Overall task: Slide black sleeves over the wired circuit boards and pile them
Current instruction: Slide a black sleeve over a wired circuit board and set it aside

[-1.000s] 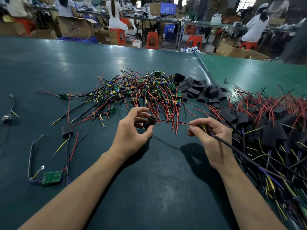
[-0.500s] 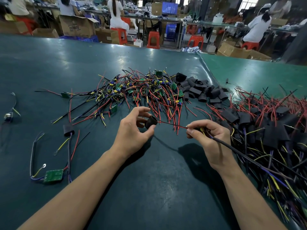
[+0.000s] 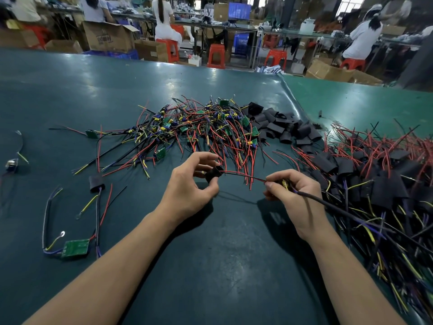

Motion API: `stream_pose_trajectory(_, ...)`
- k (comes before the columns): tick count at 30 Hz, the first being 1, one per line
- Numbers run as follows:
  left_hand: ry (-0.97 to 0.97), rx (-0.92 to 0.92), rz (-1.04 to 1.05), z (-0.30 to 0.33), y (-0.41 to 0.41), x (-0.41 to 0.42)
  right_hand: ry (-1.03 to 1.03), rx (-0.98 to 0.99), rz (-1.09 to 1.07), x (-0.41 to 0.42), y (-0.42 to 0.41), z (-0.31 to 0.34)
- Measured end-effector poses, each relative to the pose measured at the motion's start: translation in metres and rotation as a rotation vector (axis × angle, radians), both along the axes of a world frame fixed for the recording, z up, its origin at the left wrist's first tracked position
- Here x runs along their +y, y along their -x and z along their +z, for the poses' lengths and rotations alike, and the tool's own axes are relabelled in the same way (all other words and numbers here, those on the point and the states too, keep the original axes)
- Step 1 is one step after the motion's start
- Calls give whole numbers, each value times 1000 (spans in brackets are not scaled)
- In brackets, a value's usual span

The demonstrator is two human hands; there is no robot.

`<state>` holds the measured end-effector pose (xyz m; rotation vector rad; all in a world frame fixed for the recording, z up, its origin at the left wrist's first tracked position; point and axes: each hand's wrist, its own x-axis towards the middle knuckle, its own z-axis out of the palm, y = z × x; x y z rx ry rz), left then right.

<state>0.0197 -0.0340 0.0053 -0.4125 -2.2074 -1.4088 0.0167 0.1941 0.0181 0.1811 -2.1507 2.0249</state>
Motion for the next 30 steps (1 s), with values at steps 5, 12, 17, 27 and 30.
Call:
stream_pose_trajectory(5, 196, 106, -29, 0, -2, 1, -2, -120, 75, 3, -1, 2)
stream_pose_trajectory(12, 237, 102, -144, 8, -9, 5, 282, -222, 223, 1, -4, 12)
stream_pose_trajectory(17, 431, 221, -101, 9, -11, 11, 325, -326, 303, -10, -8, 11)
stream_pose_trajectory(27, 583, 206, -125, 14, -12, 15, 192, -251, 152, -12, -8, 12)
stream_pose_trajectory(30, 587, 186, -170, 14, -15, 20, 164, -156, 103, -13, -8, 9)
